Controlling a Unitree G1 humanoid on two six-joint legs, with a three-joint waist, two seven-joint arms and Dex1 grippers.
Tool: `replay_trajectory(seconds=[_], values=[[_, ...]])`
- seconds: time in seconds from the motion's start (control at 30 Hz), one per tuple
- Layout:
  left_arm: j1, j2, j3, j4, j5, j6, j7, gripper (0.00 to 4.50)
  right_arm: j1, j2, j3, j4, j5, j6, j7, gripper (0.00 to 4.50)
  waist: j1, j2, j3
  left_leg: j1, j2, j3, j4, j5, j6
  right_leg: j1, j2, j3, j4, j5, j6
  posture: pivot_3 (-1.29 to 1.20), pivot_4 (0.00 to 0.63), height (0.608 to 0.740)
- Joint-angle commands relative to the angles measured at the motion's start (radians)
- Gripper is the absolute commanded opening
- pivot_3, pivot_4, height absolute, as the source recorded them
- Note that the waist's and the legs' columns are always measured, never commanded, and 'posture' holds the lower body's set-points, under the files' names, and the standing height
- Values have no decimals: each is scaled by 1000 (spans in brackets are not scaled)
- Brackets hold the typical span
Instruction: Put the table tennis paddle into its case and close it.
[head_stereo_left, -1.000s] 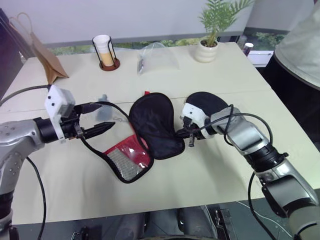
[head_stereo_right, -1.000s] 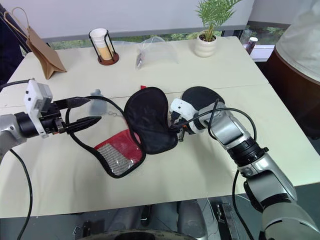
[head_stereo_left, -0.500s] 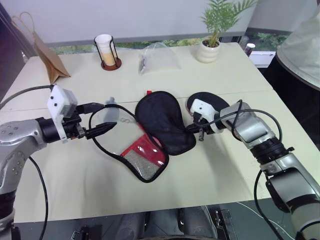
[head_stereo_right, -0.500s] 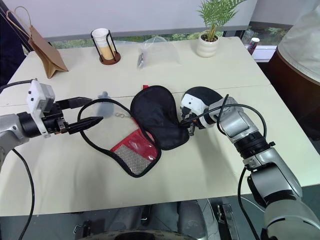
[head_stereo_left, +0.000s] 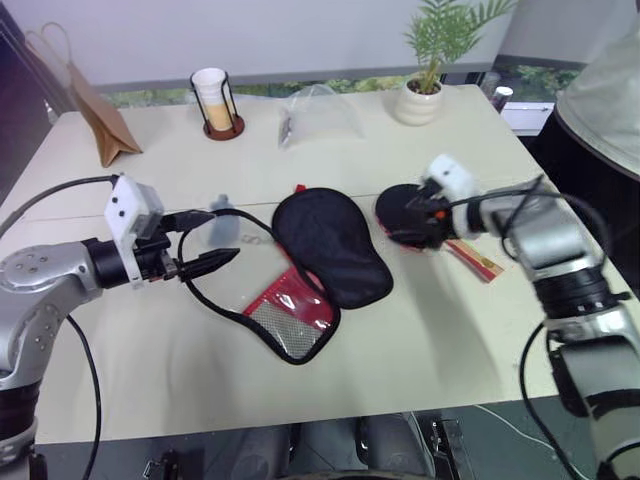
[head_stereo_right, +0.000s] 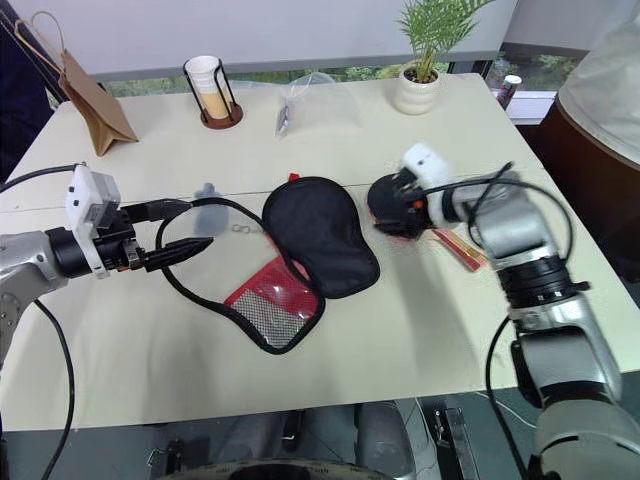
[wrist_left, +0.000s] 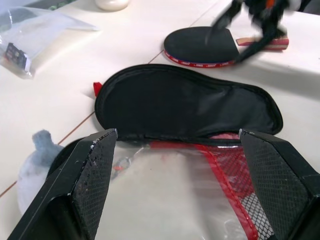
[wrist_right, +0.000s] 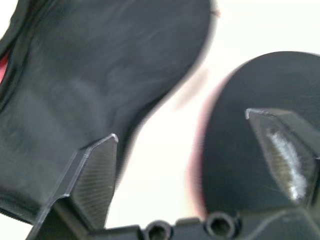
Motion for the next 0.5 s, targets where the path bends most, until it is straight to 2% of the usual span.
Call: replay_trajectory(seconds=[0.03,0.17,0.33,0.5], values=[[-14,1,4,0,6,-29,-14,4025,56,-72,-75,-47,10,32,-24,4400,-2,0,0,0,0,0,0,0,0,0,0,0,-1,0,0,0,150,740],[-30,4,-10,21,13,-38,-31,4025,151,-125,-71,-42,-19,-9,-48,4400,-8,0,0,0,1,1,0,0,0,0,0,0,-1,0,0,0,150,740],[-65,5,-32,48,25,-45,-46,4025,215,-108,-67,33,-8,-53,-51,4400,-9,0,0,0,1,2,0,0,0,0,0,0,-1,0,0,0,150,740],[-81,-1,-43,46,25,-40,-53,4025,216,-85,-64,123,-14,-96,-58,4400,-6,-2,-1,1,1,2,0,0,0,1,0,0,-1,0,0,0,150,740]])
